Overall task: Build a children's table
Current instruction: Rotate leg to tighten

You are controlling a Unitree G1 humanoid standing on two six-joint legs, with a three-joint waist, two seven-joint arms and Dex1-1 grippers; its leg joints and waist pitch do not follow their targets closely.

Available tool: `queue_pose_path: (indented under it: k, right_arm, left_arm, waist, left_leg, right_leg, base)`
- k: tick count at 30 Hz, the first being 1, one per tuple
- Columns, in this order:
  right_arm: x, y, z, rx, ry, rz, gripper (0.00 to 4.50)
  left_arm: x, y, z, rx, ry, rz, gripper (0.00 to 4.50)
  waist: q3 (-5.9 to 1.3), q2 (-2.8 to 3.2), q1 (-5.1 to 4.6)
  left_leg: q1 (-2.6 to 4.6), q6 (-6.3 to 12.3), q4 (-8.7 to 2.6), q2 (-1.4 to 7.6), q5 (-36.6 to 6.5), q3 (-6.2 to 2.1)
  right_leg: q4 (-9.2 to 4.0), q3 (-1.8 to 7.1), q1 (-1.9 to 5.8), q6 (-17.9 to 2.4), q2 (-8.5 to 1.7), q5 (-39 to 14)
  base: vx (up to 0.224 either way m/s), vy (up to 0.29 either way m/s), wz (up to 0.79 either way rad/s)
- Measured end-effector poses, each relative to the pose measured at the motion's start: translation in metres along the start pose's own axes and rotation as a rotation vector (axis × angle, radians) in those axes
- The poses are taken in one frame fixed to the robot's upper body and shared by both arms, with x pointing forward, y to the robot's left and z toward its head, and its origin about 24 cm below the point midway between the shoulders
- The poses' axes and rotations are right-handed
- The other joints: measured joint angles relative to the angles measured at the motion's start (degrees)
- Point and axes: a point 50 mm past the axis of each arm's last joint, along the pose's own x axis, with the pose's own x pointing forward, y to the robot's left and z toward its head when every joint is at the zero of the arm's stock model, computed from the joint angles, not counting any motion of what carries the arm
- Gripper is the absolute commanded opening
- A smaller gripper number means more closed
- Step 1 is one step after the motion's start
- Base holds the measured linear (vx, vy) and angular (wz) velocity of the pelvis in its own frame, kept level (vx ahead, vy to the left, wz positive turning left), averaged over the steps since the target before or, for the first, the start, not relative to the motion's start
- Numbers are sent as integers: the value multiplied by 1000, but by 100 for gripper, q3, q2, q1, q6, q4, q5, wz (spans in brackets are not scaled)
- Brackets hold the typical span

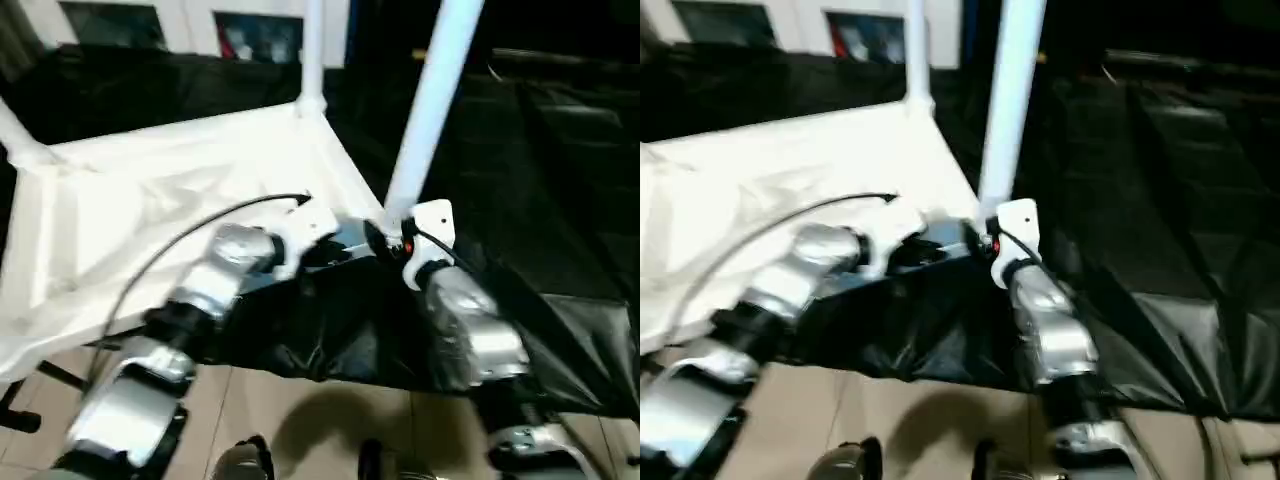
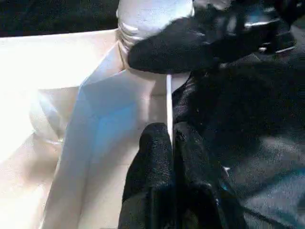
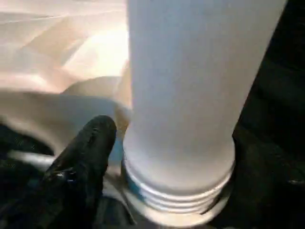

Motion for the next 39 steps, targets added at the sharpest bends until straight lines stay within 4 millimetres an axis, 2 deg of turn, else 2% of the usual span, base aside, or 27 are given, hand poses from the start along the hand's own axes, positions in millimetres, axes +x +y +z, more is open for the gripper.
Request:
queue_pose_path:
  k: [3,7,10,13,15,17,19,27,34,36,39]
  right_arm:
    - [-7,-5,2,-49,11,126,396]
    - [-18,-11,6,-96,28,311,396]
    - [-25,-12,11,-126,36,440,396]
    - [-32,-14,13,-141,46,542,396]
    - [-36,-14,14,-154,57,606,360]
    - [-39,-15,14,-167,73,650,360]
    - [-43,-15,14,-182,93,705,327]
    - [-44,-14,14,-190,105,744,278]
    - [-43,-12,14,-186,99,744,272]
    - [-42,-12,12,-168,86,702,272]
    - [-36,-14,9,-134,54,565,272]
  left_arm:
    - [-9,-2,-2,2,-12,-38,0]
    - [-20,-7,-3,31,-22,-129,0]
    - [-29,-10,-5,50,-37,-188,0]
    - [-35,-10,-4,60,-42,-228,0]
    - [-40,-10,-5,65,-39,-255,0]
    - [-44,-10,-7,68,-29,-281,0]
    - [-47,-10,-9,67,-21,-316,0]
    - [-50,-10,-11,69,-14,-352,0]
    - [-48,-9,-10,71,-28,-344,0]
    - [-45,-8,-9,75,-29,-316,0]
    - [-38,-3,-7,67,-28,-237,0]
  waist:
    - [11,3,-36]
    - [11,1,-33]
    - [7,13,-19]
    - [7,11,-27]
    - [9,9,-28]
    - [11,6,-22]
    - [19,-7,-19]
    - [31,-21,-29]
    - [33,-16,-12]
    - [33,-16,5]
    - [37,-23,-26]
  left_leg:
    - [1,2,-9,2,2,1]
    - [4,11,6,14,13,18]
    - [-20,113,13,41,81,36]
    - [-56,122,20,41,67,50]
    - [-80,146,38,45,53,49]
    - [-87,145,44,46,53,49]
    - [-85,144,50,50,54,50]
    - [-82,136,71,58,51,62]
    - [-79,135,74,65,54,64]
    - [-72,127,75,68,57,68]
    - [-64,72,73,66,59,69]
  right_leg:
    - [23,0,-4,-6,1,6]
    - [101,11,-19,2,4,-1]
    - [116,7,-47,-16,25,-50]
    - [116,12,-83,-36,25,-66]
    - [118,7,-98,-37,25,-66]
    - [118,6,-101,-38,24,-67]
    - [117,7,-97,-39,24,-67]
    - [119,13,-88,-45,21,-62]
    - [132,8,-88,-45,22,-62]
    - [132,9,-80,-46,22,-61]
    - [132,14,-75,-60,21,-48]
  base:
    - [0,0,0]
    - [54,-15,4]
    - [90,-10,0]
    - [69,6,-1]
    - [0,0,0]
    - [0,0,0]
    - [0,0,0]
    - [0,0,0]
    - [0,0,0]
    - [0,0,0]
    - [0,0,0]
